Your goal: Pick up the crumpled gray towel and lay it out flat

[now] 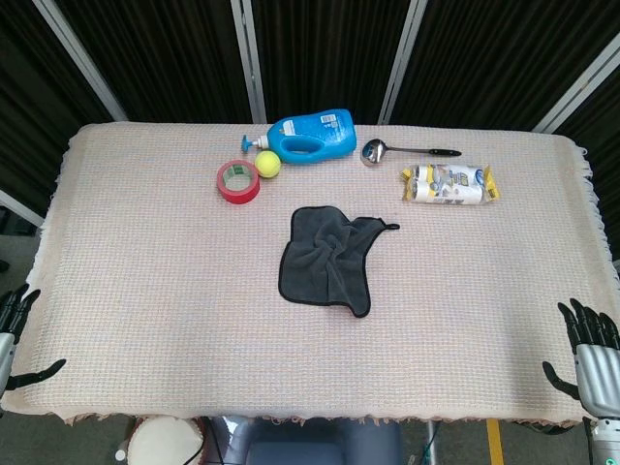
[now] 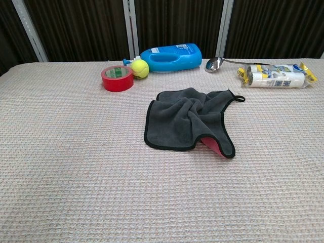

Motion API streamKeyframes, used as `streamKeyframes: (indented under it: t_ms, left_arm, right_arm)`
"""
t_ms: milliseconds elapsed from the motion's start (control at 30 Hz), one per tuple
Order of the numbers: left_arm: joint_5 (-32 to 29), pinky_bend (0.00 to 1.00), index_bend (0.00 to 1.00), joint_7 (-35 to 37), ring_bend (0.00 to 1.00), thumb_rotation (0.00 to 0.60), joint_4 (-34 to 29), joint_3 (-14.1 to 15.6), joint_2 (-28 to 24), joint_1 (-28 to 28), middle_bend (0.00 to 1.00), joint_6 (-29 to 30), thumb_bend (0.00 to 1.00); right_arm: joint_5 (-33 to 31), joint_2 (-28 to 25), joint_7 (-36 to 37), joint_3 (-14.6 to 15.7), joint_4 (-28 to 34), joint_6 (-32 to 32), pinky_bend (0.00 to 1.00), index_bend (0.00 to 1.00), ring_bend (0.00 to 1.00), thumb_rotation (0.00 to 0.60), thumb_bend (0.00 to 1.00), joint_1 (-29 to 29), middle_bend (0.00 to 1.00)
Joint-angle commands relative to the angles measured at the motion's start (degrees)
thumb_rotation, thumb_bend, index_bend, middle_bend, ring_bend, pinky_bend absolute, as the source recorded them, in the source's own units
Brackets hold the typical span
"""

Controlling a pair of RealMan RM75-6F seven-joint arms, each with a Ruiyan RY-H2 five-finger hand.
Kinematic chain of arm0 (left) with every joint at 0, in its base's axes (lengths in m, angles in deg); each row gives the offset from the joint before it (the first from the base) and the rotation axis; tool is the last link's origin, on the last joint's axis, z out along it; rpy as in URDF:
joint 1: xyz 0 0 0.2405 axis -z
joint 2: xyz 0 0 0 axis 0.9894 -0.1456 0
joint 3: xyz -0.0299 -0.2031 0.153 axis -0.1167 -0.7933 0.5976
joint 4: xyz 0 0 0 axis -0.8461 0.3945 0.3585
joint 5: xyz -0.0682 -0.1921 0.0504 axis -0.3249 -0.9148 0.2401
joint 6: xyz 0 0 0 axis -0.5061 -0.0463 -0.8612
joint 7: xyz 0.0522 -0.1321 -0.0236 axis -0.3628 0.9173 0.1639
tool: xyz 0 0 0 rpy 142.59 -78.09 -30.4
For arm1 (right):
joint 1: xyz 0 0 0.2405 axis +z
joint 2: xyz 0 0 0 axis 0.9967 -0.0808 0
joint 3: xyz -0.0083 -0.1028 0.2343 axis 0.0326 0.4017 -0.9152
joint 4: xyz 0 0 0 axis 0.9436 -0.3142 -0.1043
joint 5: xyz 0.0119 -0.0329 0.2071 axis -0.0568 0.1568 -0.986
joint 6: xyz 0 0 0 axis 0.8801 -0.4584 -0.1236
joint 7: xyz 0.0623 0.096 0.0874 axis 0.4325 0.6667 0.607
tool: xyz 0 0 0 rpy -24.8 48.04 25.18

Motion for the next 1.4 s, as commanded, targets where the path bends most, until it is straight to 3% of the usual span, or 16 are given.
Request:
streamKeyframes:
  t_ms: [33,1400]
  left_arm:
    - [0.03,0.01,0.0,0.01,0.0,0.6,-0.02,0.01,-0.02,0.04,0.0,-0.06,0.01]
    - [-1.22,0.01,0.0,-1.39,0.0,0.6,-1.25,-0.04,-0.36,1.03,0.0,-2.31,0.01]
  right_arm:
    - [0.09,-0.01,-0.1,-0.02,0.07,-0.23,0.04,0.0,0.0,0.6,0.31,-0.09,0.0]
    - [-0.22,-0.19,1.25,-0.06,-0.35,-0.18,0.04,0.0,0.0,0.6,0.31,-0.33,0.0]
